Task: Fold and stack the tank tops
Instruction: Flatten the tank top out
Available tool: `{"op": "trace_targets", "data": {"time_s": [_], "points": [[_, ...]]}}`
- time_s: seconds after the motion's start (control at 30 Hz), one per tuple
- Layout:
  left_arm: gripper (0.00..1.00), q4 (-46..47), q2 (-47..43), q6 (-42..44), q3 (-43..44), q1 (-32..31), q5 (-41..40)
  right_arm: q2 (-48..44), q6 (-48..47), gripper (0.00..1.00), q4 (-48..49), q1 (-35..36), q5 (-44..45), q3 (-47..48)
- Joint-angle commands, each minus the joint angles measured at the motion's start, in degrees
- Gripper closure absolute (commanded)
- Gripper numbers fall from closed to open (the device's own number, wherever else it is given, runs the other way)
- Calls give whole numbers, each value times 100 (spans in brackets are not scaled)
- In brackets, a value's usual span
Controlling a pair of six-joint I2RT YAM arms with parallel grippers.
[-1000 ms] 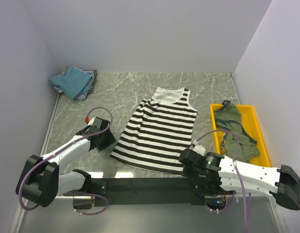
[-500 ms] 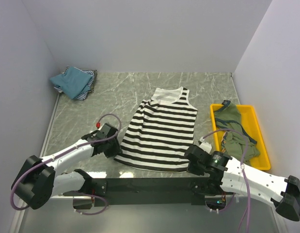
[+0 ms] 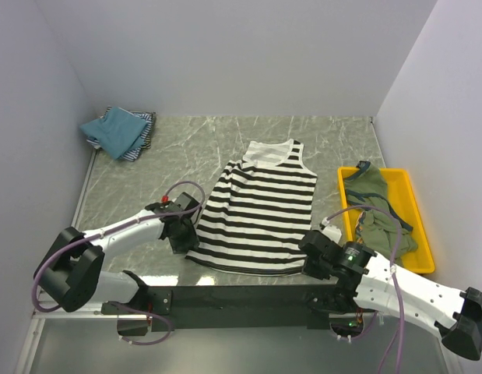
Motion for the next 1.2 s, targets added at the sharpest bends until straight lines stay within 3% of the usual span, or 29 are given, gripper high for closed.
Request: {"op": "trace_targets", "data": {"time_s": [0.0,0.1,0.2,0.27,0.3,0.47,0.63,0.7,0.8,0.93,1.0,1.03,1.17], "points": [[57,-500,133,64,-6,-29,-50,-162,-84,99,-181,-56,69,293],[61,-447,238,82,-58,-38,21,-207,-93,99,-137,-74,60,293],[72,-272,405,135,-111,-38,161,-163,-119,99,-154,-83,95,398],[97,-184,449,179,-111,-38,214,-180,-119,99,-172,-74,147,468],[99,-166,441,205,-76,-38,258,-198,-111,99,-189,-91,174,573],[99,-192,-129,433,556,-38,249,-224,-146,99,-365,-144,620,1196],[99,-517,-1781,600,1415,-12,-214,-330,-355,100,-673,-170,1438,2625],[99,-448,-2186,776,1838,41,-470,37,-680,100,-594,-240,1939,3243],[99,-27,-1961,1004,2839,575,-533,1062,-1681,100,-191,-635,2300,5127],[99,896,-1292,1023,4070,1147,-208,2120,-3313,100,931,-1338,2310,6899],[99,1082,-880,1092,4957,1236,-339,2657,-3669,100,1128,-1724,2353,7976],[99,1187,-756,1154,5578,1237,-366,2789,-3966,100,1311,-1778,2362,8296],[99,1416,-587,1382,6260,1237,-384,3001,-4355,100,1621,-1796,2258,9072]]}}
